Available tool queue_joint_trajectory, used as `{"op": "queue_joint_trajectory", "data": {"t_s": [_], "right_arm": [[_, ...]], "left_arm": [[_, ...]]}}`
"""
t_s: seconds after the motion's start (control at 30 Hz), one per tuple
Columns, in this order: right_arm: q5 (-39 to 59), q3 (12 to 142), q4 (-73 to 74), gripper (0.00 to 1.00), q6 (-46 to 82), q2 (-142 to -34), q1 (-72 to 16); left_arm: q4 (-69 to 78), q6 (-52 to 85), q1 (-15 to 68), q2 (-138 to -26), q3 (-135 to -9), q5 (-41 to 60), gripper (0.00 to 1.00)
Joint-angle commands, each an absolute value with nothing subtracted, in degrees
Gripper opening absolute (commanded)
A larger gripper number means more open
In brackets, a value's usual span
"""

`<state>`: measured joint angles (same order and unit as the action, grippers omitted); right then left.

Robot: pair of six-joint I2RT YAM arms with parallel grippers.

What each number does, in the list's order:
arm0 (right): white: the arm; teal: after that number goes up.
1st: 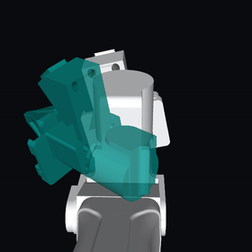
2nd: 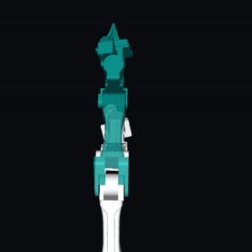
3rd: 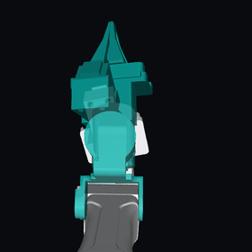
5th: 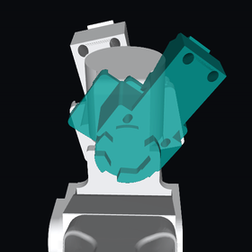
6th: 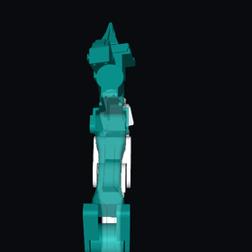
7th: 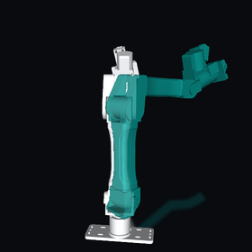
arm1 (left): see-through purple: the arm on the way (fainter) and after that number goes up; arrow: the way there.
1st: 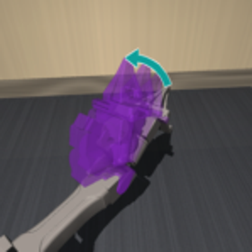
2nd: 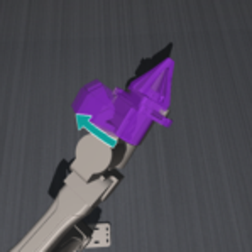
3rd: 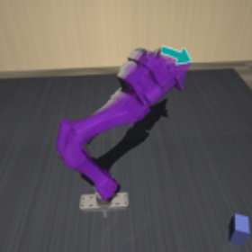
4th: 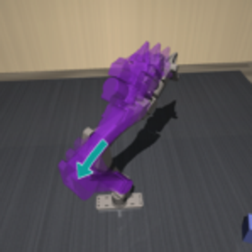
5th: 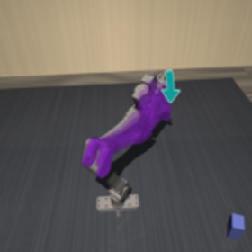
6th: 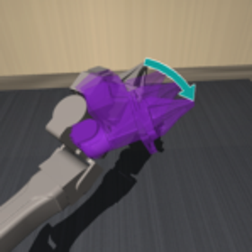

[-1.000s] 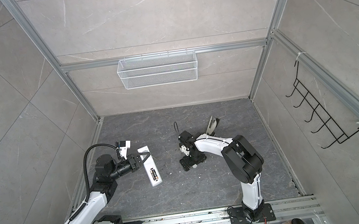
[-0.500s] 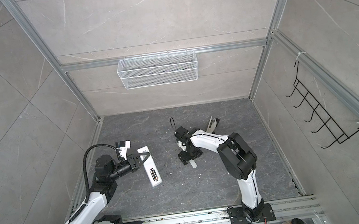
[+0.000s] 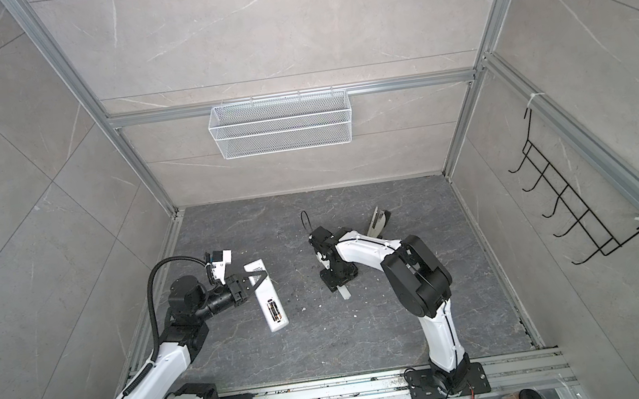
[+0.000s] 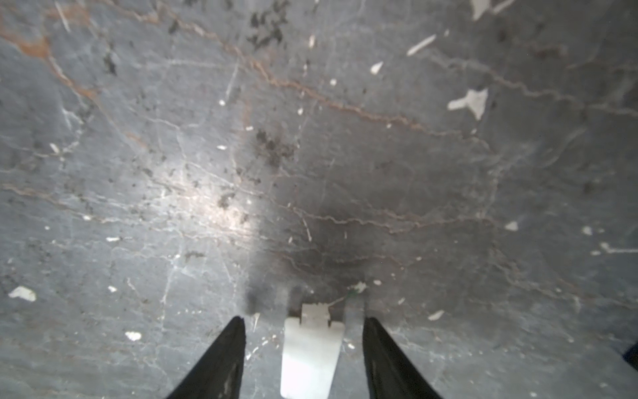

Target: Load the batteries into the remote control

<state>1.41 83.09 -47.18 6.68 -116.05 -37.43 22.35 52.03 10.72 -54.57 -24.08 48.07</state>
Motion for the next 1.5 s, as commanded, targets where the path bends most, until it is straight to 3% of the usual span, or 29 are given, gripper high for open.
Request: {"op": "queue_joint_trajectory", "data": {"t_s": [0.0,0.27,0.8,1.0,1.47], "right_arm": [[-0.27,85.22,-49.71,0.54,6.94,-117.45,-38.23],[-2.85,86.40,-51.40,0.44,6.86,-118.56,-39.34],[-4.36,86.58,-51.45,0.36,7.39,-119.64,-40.25],[-4.15,86.17,-50.95,0.29,7.52,-119.25,-40.34],[-4.26,80.98,-47.95,0.16,10.84,-106.20,-42.96]], "left_arm": [[25.66,52.38,10.90,-53.79,-24.33,48.65,0.00],[25.80,52.47,10.90,-53.79,-24.35,48.69,0.00],[25.71,52.47,10.90,-53.09,-24.16,48.82,0.00],[25.74,52.49,10.90,-53.20,-24.17,48.77,0.00],[25.31,52.12,10.90,-53.10,-25.01,48.43,0.00]]}}
